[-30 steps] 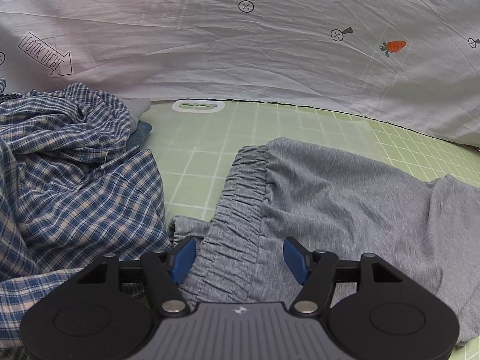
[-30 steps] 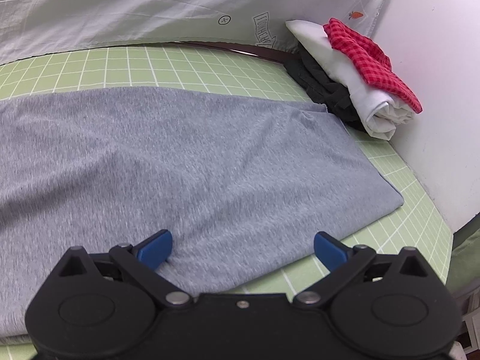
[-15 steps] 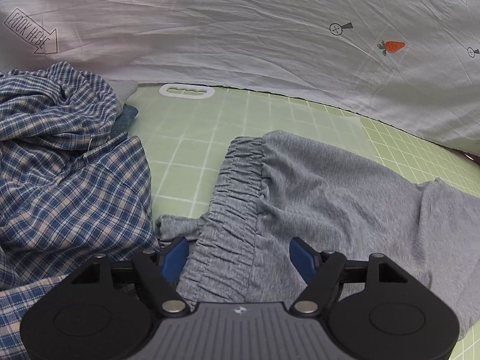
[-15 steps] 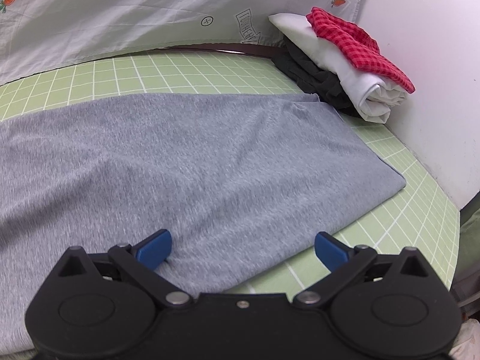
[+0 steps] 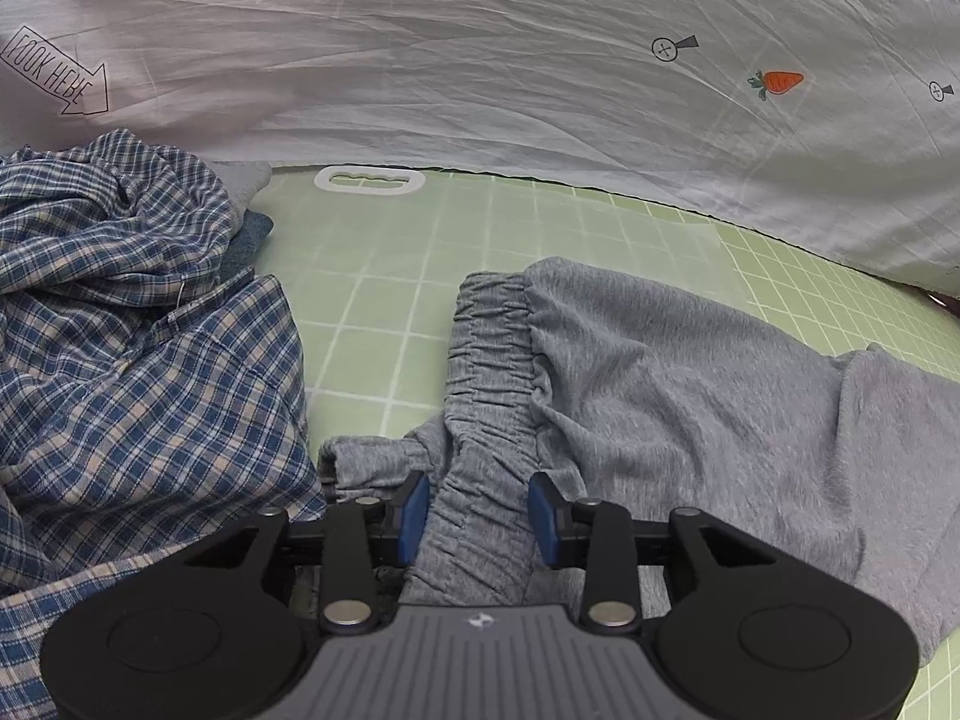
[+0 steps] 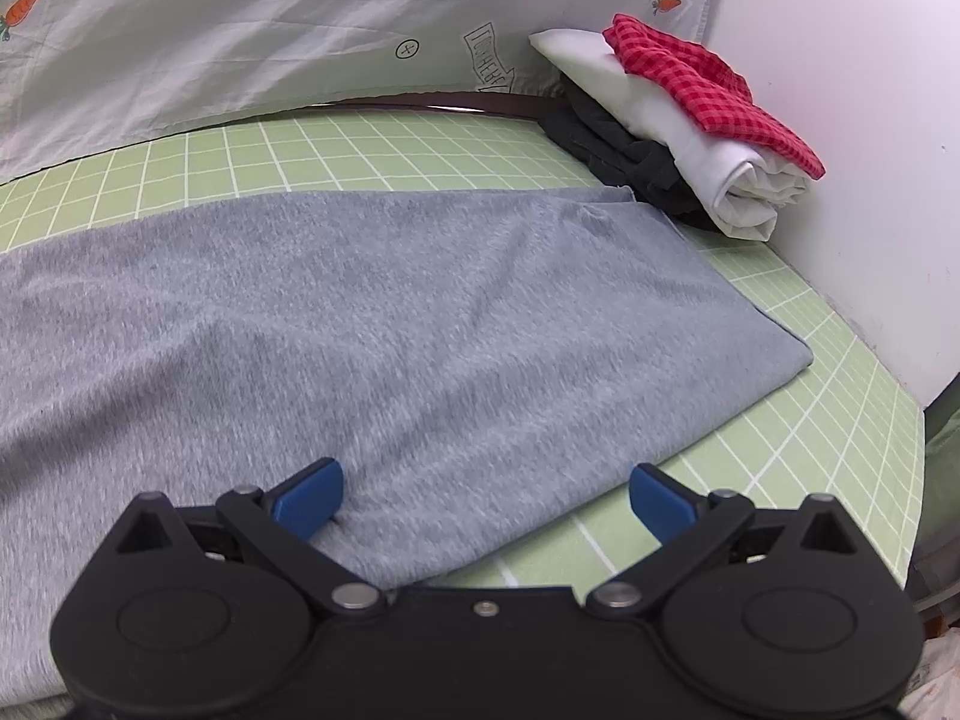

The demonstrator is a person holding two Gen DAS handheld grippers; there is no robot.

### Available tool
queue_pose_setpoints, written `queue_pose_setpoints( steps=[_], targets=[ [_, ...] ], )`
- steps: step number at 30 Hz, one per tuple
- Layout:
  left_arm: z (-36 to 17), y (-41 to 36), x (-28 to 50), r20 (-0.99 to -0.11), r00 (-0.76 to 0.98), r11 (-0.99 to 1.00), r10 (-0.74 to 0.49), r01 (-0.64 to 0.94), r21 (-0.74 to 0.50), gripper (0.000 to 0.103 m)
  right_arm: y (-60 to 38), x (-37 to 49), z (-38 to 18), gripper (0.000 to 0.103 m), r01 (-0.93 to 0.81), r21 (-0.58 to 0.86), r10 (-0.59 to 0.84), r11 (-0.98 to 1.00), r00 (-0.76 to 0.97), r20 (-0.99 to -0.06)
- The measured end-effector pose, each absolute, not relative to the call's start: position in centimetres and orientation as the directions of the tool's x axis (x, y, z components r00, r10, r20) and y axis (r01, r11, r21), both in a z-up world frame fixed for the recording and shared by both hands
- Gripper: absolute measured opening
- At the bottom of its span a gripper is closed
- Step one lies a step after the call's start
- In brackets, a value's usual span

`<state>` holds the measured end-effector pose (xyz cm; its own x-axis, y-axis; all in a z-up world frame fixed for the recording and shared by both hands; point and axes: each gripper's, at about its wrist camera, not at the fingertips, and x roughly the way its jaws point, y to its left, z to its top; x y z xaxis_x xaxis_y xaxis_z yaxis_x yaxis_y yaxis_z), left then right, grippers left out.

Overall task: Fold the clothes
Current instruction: 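Move the left gripper to the elastic waistband and pinch it, then pull the waistband with the left gripper toward the plaid shirt while the right gripper presses the legs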

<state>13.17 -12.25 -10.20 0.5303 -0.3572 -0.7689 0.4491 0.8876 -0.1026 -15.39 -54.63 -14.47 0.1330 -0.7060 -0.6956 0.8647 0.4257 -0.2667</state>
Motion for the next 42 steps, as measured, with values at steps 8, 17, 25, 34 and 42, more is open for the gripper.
queue_pose_setpoints(
  steps=[8, 17, 25, 34, 42],
  targets=[
    [-9.7, -13.3, 13.1, -0.739, 0.488, 0.828, -0.465, 0.535, -0.167, 0.042, -54.6, -15.3, -14.4, 0.103, 0.874, -0.258, -0.707, 0.412, 0.127, -0.696],
    [-11.0, -14.4, 14.0, -0.785, 0.468, 0.844, -0.405, 0.521, -0.125, 0.048, -54.5, -15.4, -14.5, 0.103, 0.885, -0.242, -0.708, 0.398, 0.128, -0.694],
    [-10.0, -11.3, 12.8, -0.719, 0.553, 0.899, -0.422, 0.361, -0.250, 0.010, -54.7, -15.9, -14.6, 0.103, 0.887, -0.218, -0.702, 0.406, 0.150, -0.696],
    [-6.2, -5.0, 7.2, -0.629, 0.646, 0.899, -0.432, 0.260, -0.351, 0.010, -55.0, -16.8, -14.9, 0.103, 0.907, -0.148, -0.686, 0.395, 0.184, -0.704],
    [-9.7, -4.2, 7.0, -0.753, 0.602, 0.959, -0.267, 0.086, -0.271, 0.025, -55.2, -17.2, -14.8, 0.103, 0.905, -0.144, -0.682, 0.401, 0.190, -0.706]
  ],
)
